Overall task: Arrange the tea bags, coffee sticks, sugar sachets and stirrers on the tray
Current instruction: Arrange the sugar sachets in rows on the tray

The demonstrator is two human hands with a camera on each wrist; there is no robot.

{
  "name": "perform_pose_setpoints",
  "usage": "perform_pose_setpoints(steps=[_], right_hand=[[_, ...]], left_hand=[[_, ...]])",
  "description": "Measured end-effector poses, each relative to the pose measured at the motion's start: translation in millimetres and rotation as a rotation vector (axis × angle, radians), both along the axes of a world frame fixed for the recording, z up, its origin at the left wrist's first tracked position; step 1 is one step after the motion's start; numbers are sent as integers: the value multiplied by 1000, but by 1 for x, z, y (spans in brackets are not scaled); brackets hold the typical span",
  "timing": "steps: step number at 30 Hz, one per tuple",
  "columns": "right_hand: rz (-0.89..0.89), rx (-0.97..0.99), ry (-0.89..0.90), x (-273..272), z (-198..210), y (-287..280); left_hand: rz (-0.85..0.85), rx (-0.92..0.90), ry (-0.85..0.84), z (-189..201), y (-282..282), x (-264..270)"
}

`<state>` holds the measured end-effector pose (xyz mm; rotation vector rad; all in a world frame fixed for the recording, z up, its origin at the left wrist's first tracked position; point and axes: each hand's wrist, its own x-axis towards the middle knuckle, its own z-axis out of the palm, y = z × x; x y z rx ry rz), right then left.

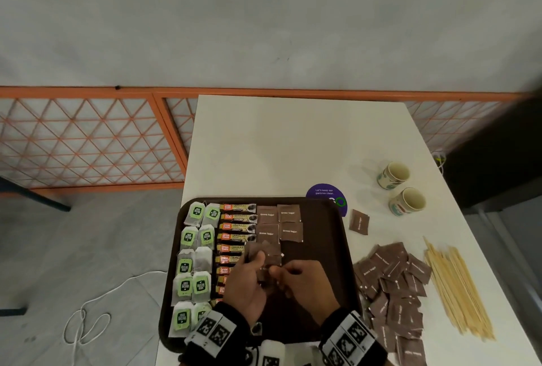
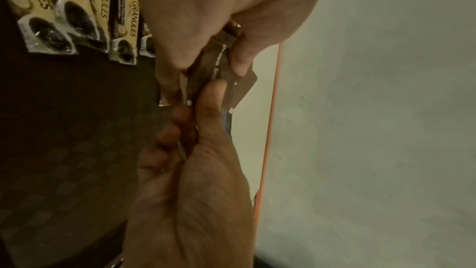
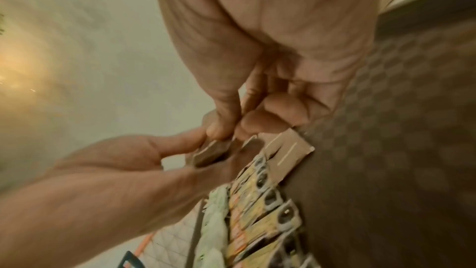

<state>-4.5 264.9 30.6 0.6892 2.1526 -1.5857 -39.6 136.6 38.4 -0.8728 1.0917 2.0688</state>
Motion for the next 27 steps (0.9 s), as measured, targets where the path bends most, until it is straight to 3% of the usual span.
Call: perform_pose_setpoints(steps=[5, 11, 17, 27], right_hand=[[54, 11, 12, -3, -2, 22], [135, 111, 38, -10, -13, -6], [107, 2, -1, -15, -14, 29], [103, 374, -129, -43, -63, 74]], left_hand=[[101, -48, -35, -8, -7, -2], [122, -22, -47, -6, 0, 6], [220, -1, -27, -6, -14, 0], [294, 71, -91, 0, -50, -2]])
